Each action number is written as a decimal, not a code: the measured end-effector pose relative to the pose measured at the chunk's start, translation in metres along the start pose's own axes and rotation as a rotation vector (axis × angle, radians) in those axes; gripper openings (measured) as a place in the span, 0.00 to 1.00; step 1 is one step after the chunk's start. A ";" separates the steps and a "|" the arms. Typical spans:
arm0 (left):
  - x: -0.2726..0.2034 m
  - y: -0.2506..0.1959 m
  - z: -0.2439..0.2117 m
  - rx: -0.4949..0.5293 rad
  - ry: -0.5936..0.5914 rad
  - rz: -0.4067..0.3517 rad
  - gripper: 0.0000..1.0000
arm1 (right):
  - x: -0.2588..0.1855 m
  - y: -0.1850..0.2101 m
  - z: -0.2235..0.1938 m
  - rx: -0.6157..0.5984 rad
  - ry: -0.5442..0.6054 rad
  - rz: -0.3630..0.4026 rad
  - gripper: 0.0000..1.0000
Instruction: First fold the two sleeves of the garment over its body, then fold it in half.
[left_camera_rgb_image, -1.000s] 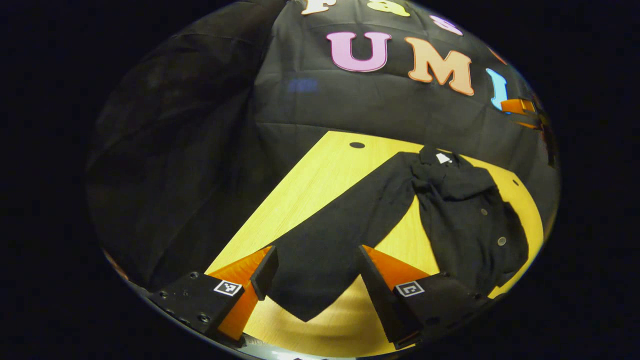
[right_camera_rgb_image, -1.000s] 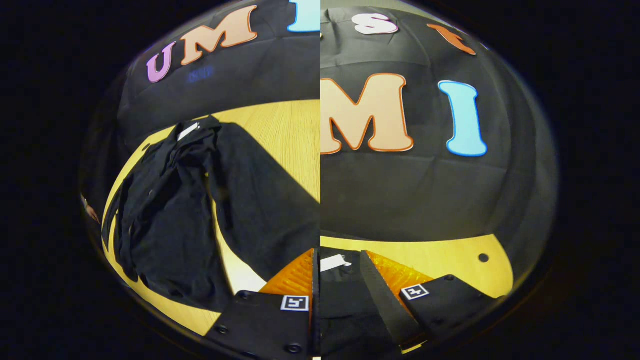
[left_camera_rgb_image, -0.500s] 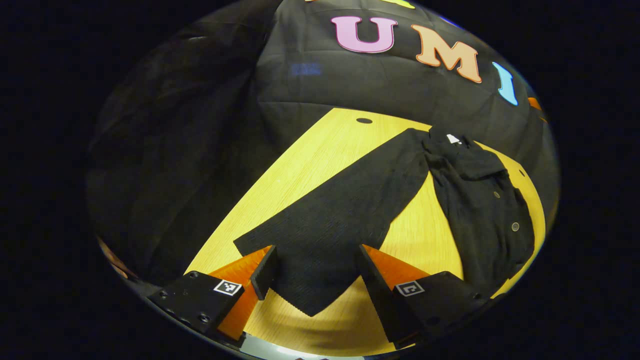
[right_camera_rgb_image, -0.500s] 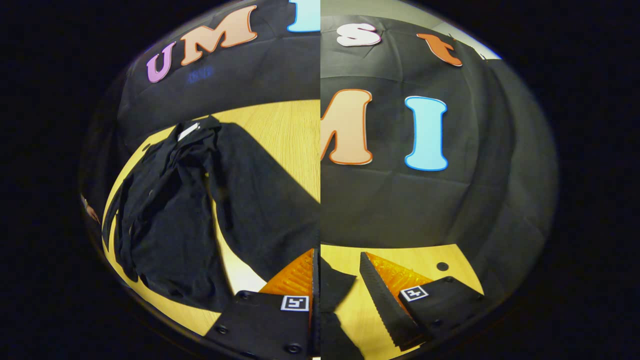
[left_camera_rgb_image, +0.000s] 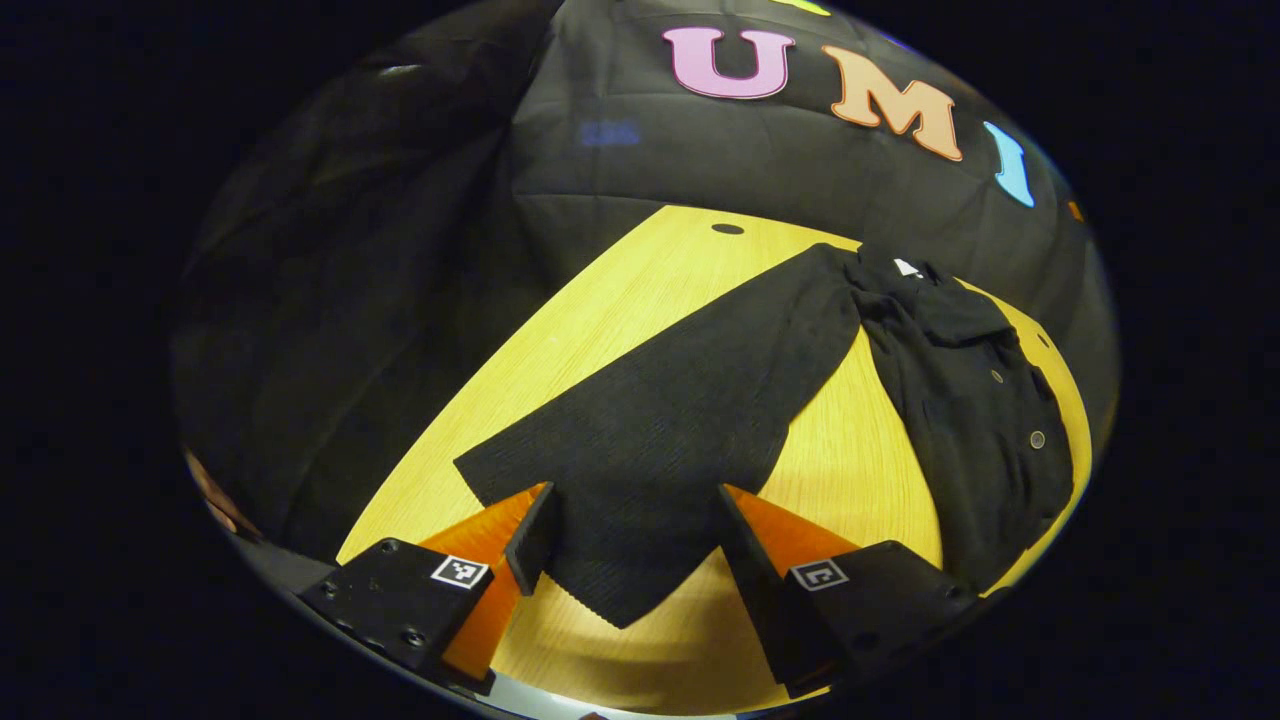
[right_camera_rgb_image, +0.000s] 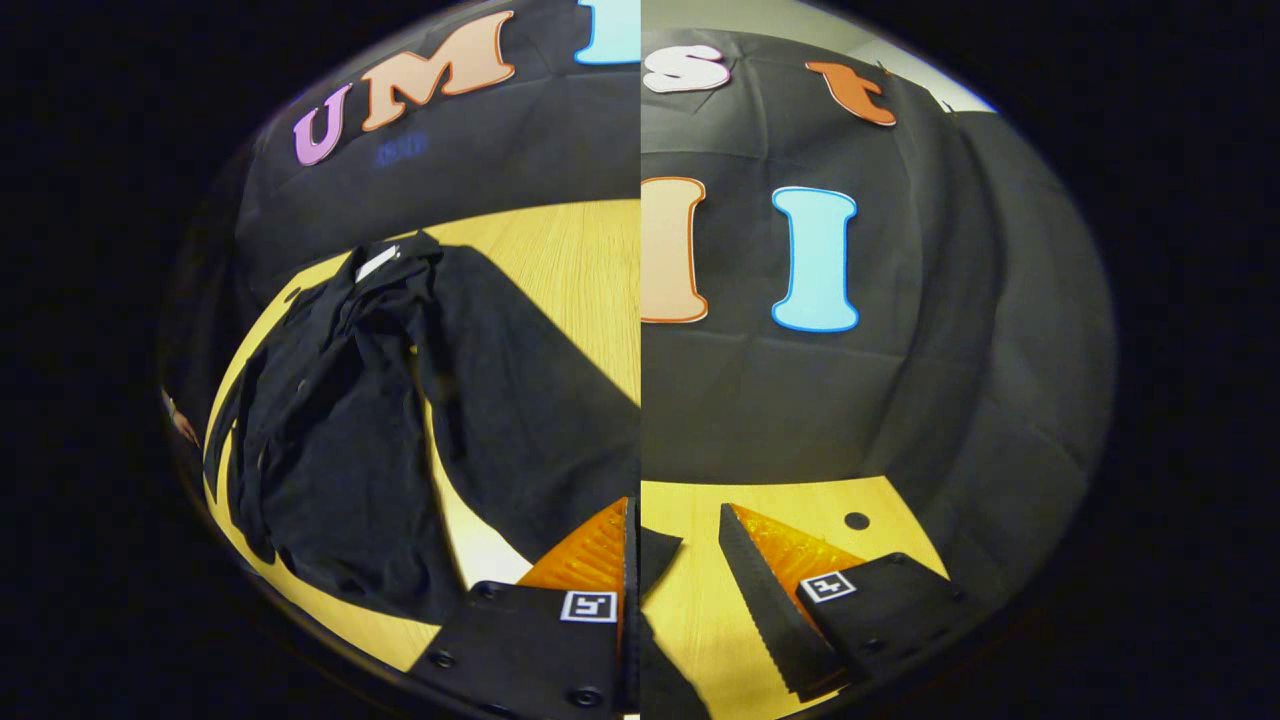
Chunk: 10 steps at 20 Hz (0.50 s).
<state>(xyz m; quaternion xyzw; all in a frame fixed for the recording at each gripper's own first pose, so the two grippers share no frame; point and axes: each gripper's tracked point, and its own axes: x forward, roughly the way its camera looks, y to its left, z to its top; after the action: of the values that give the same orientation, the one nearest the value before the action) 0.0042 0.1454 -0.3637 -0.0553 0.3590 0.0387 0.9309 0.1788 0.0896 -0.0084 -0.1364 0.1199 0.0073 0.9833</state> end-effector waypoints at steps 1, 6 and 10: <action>-0.001 0.000 -0.001 -0.003 0.001 0.002 0.93 | 0.000 -0.004 -0.001 -0.004 0.001 -0.007 0.51; 0.003 0.000 0.002 -0.013 -0.006 0.015 0.80 | -0.003 -0.010 -0.012 -0.022 0.036 -0.013 0.51; 0.003 -0.005 0.003 0.013 -0.012 0.008 0.63 | -0.004 -0.012 -0.019 -0.044 0.046 -0.006 0.52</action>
<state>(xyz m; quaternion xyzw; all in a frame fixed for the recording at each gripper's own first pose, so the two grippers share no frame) 0.0094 0.1414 -0.3632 -0.0475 0.3538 0.0403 0.9332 0.1710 0.0731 -0.0222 -0.1583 0.1416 0.0038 0.9772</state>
